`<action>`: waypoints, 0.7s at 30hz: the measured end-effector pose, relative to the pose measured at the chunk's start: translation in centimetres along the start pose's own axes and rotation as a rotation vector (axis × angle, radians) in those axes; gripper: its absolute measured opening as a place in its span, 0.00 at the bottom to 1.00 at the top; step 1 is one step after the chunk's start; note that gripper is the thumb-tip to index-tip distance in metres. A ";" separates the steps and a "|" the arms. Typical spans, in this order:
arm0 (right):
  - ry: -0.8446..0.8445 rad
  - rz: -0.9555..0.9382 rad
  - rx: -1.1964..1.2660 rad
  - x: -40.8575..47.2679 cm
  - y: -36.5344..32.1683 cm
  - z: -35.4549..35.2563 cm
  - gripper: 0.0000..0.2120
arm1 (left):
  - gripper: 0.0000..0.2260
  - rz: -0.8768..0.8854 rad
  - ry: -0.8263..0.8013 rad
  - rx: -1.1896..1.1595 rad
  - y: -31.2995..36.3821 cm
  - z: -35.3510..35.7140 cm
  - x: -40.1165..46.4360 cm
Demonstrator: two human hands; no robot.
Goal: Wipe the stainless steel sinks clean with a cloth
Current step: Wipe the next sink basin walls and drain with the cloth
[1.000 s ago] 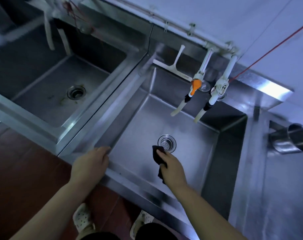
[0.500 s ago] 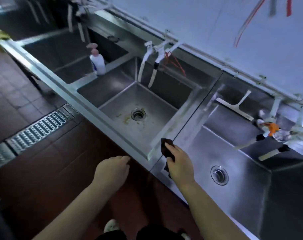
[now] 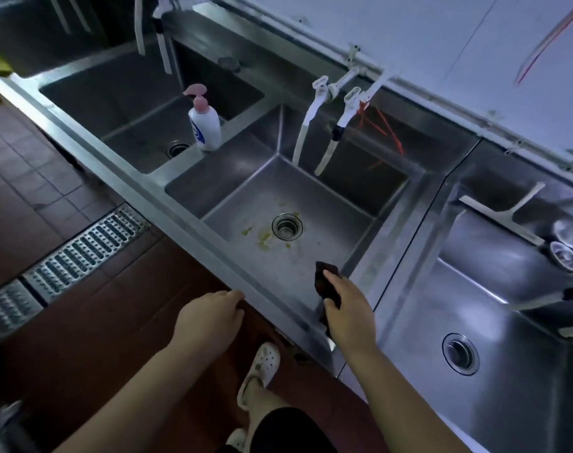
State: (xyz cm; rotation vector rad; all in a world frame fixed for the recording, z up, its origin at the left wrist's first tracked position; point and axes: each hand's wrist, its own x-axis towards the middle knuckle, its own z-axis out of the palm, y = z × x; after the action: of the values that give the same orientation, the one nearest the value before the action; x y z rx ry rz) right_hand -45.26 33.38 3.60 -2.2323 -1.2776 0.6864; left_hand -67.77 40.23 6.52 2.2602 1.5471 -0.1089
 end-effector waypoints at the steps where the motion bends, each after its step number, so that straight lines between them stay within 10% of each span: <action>1: 0.000 0.004 0.010 1.4 -0.4 0.5 0.25 | 0.16 0.005 -0.010 0.008 -0.3 -0.4 1.3; 10: -0.068 -0.146 0.142 12.6 -7.0 2.5 0.25 | 0.19 0.016 -0.089 -0.056 0.3 -4.6 15.0; 15: -0.051 -0.168 0.299 15.6 -9.4 2.7 0.30 | 0.22 -0.043 -0.156 -0.473 2.5 -5.0 21.9; 21: -0.009 -0.067 0.268 18.7 -9.5 3.7 0.41 | 0.08 0.047 -0.225 -0.672 3.5 -5.5 28.0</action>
State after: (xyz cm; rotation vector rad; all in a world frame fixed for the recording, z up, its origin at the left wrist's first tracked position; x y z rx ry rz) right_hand -45.43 54.67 3.22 -1.9638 -1.1828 0.7924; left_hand -54.64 65.74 4.58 1.6840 1.1803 0.1471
